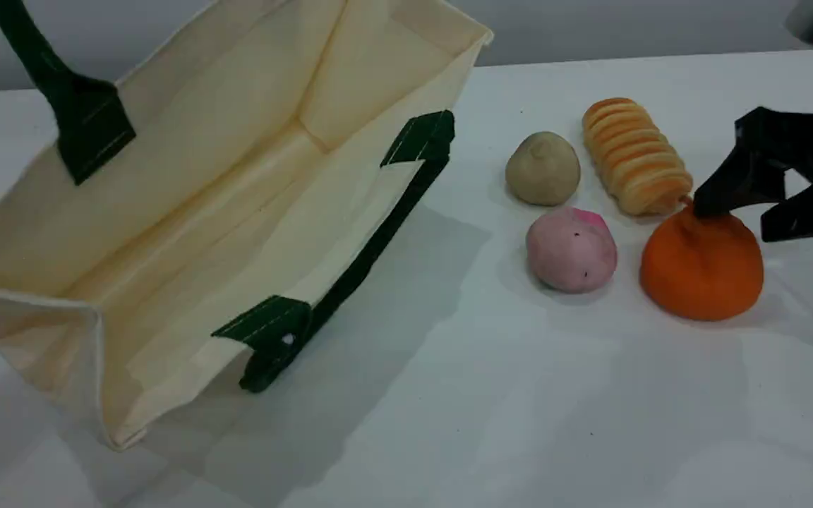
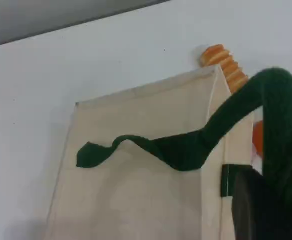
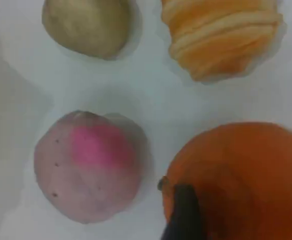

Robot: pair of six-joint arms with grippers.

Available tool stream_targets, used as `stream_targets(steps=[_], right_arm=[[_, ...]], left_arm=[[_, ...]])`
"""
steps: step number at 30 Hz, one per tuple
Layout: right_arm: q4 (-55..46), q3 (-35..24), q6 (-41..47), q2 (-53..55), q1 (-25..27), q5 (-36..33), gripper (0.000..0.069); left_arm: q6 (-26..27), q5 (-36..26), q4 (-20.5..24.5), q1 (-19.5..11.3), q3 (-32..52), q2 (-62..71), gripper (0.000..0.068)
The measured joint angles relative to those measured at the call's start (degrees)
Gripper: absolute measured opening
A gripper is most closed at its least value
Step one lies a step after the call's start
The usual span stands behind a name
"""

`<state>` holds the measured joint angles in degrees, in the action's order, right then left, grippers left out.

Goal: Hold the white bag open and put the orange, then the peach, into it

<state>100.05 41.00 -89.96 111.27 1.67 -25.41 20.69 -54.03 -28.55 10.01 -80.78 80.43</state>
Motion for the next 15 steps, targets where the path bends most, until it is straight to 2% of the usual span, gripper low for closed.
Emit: stream_targets(steps=[9, 11, 15], right_arm=[[-0.02, 1.21, 0.00, 4.33, 0.00, -2.35, 0.0481], [-0.02, 1.21, 0.00, 4.33, 0.00, -2.35, 0.0454], [-0.08, 1.21, 0.00, 4.67, 0.00, -2.35, 0.0347]], left_arm=[[0.05, 0.00, 0.06, 0.00, 0.00, 0.00, 0.0072], [0.05, 0.00, 0.12, 0.00, 0.00, 0.00, 0.0072], [0.05, 0.04, 0.12, 0.00, 0.00, 0.00, 0.0072]])
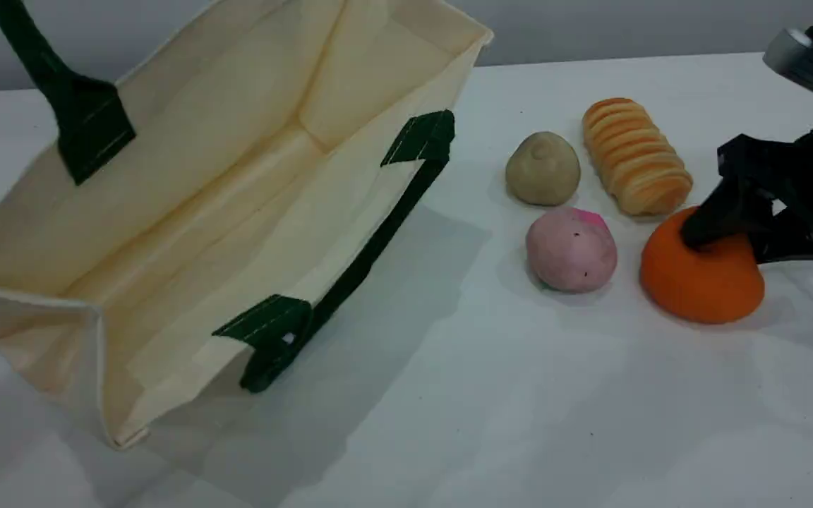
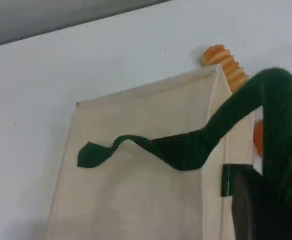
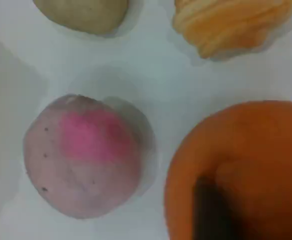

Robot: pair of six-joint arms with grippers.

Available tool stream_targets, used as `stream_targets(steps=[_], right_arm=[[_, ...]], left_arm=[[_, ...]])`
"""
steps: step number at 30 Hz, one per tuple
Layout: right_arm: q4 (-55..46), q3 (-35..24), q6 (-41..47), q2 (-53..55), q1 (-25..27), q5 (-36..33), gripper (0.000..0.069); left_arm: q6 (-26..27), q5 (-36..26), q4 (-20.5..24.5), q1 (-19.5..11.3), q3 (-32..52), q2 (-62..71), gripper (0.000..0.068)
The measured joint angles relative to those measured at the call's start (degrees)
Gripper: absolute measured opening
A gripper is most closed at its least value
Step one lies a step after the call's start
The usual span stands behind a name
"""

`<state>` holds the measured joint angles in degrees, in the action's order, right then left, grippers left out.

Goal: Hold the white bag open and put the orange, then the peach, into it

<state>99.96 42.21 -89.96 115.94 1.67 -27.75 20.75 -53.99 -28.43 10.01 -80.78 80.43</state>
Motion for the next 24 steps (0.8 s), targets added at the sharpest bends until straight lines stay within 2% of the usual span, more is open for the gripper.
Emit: stream_targets(steps=[6, 9, 20, 24], right_arm=[[0.12, 0.00, 0.00, 2.23, 0.00, -4.02, 0.0120], [0.12, 0.00, 0.00, 2.29, 0.00, -6.23, 0.0057], [-0.45, -0.10, 0.09, 0.70, 0.00, -17.75, 0.0054], [-0.26, -0.10, 0.09, -3.40, 0.00, -16.73, 0.0054]], left_arm=[[0.00, 0.03, 0.00, 0.00, 0.00, 0.00, 0.0072], [0.00, 0.23, 0.00, 0.00, 0.00, 0.00, 0.0072], [0.05, 0.46, 0.00, 0.00, 0.00, 0.17, 0.0072], [0.05, 0.64, 0.05, 0.00, 0.00, 0.17, 0.0072]])
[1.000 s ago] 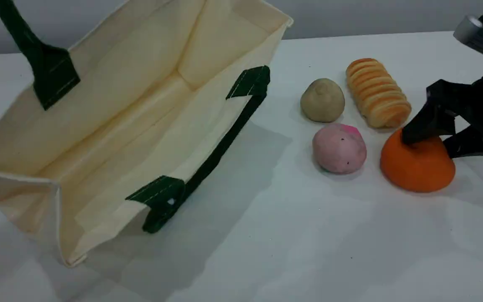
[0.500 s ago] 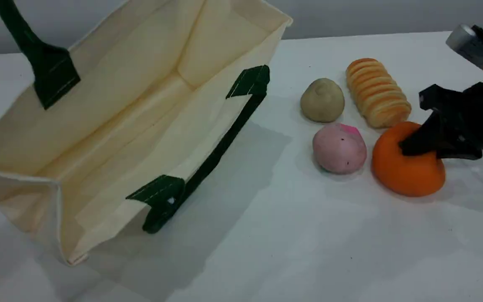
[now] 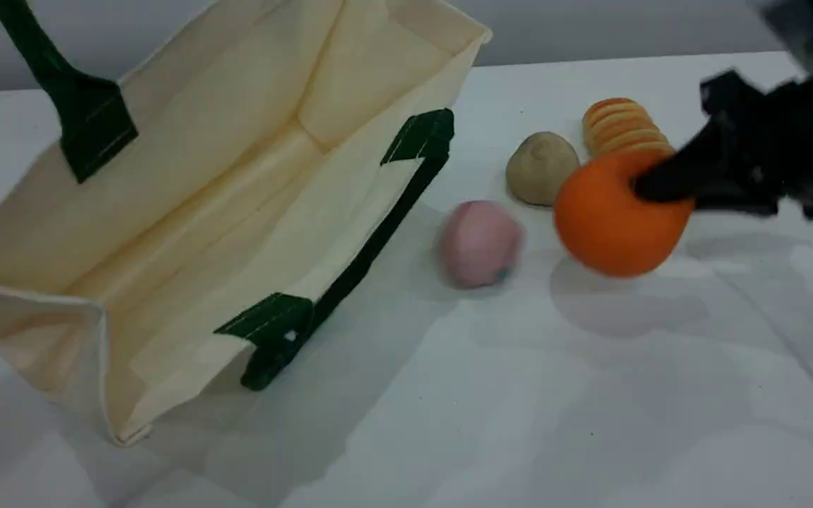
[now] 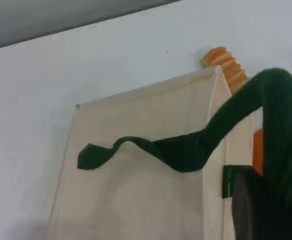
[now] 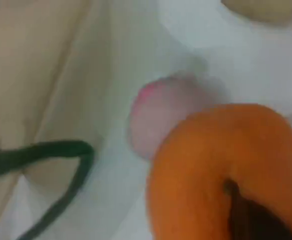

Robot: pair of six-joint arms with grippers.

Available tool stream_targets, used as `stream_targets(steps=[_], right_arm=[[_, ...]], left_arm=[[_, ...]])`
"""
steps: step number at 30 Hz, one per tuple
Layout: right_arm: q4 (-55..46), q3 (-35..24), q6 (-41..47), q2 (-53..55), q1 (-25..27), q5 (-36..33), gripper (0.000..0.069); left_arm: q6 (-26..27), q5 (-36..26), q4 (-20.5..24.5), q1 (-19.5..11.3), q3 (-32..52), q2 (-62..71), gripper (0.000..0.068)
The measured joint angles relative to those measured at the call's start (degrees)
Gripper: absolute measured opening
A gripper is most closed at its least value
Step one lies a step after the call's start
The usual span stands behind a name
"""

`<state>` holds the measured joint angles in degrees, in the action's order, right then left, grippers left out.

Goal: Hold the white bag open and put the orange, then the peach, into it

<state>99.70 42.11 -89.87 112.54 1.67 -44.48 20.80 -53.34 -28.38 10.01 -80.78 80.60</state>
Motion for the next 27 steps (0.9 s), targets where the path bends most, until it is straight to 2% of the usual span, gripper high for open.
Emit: stream_targets(steps=[4, 8, 12, 15, 17, 20, 27], right_arm=[[0.00, -0.05, 0.00, -5.43, 0.12, 8.40, 0.0054], [0.13, -0.05, -0.05, -11.87, 0.06, 8.36, 0.0054], [0.13, -0.05, -0.13, -17.44, 0.01, 2.64, 0.0054], [-0.40, -0.05, -0.08, -20.38, -1.48, -6.07, 0.0054], [-0.45, -0.05, -0.08, -21.53, -3.70, -10.19, 0.0054], [-0.24, -0.05, -0.08, -21.61, -8.33, -11.40, 0.0054], [0.17, 0.53, -0.13, -21.56, -22.21, -4.63, 0.0054]], left_arm=[[0.00, 0.06, 0.02, 0.00, 0.00, 0.00, 0.0072], [0.17, 0.06, 0.13, 0.00, 0.00, 0.00, 0.0072], [0.17, 0.06, 1.06, 0.00, 0.00, 0.00, 0.0072], [0.17, 0.12, 1.20, 0.00, 0.00, 0.00, 0.0072], [0.17, 0.71, 1.23, 0.00, 0.00, 0.00, 0.0072], [0.17, 0.88, 1.46, 0.00, 0.00, 0.00, 0.0072], [0.17, 0.65, 1.46, -0.05, 0.00, 0.00, 0.0072]])
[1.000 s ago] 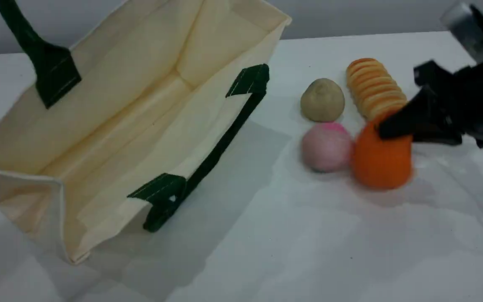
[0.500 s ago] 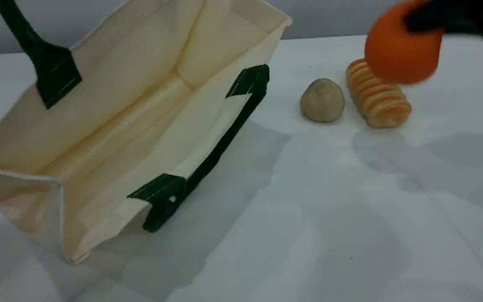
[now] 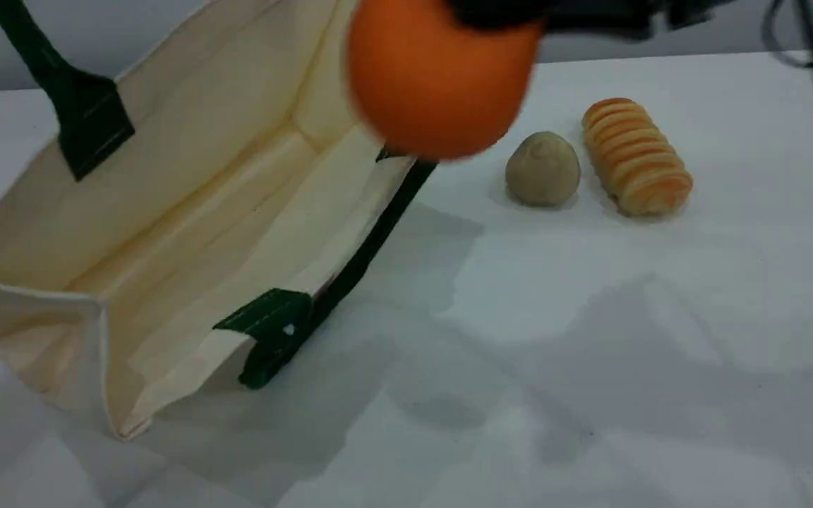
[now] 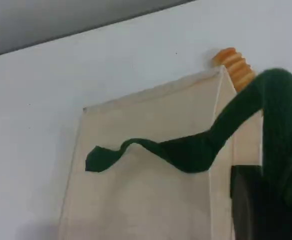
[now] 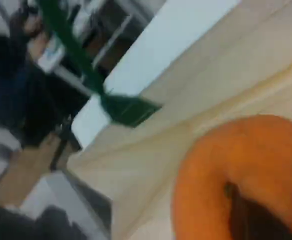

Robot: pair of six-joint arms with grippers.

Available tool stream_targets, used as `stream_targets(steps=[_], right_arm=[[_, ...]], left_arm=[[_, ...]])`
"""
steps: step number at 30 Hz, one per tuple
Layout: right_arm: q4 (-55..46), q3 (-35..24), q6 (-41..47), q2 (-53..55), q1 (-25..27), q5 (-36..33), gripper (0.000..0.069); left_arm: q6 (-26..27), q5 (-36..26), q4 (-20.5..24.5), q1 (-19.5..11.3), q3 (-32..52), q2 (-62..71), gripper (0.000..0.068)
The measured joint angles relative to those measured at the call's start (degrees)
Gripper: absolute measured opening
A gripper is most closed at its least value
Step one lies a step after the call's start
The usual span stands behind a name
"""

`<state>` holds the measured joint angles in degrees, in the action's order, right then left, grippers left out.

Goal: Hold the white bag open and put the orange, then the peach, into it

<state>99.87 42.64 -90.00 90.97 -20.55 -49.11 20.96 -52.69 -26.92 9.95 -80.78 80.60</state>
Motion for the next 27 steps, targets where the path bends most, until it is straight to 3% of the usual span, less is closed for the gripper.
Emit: stream_targets(steps=[8, 23, 27], right_arm=[[0.41, 5.11, 0.04, 2.71, -11.35, 12.17, 0.0054], [0.03, 23.42, 0.04, 22.33, -16.65, 12.06, 0.0054], [0.14, 26.06, 0.04, 25.67, -17.38, 11.82, 0.0056]], left_arm=[[0.00, -0.24, 0.00, 0.00, 0.00, 0.00, 0.0072], [0.00, -0.47, -0.05, 0.00, 0.00, -0.20, 0.0072], [0.00, -0.55, -0.05, 0.00, 0.00, -0.24, 0.0072]])
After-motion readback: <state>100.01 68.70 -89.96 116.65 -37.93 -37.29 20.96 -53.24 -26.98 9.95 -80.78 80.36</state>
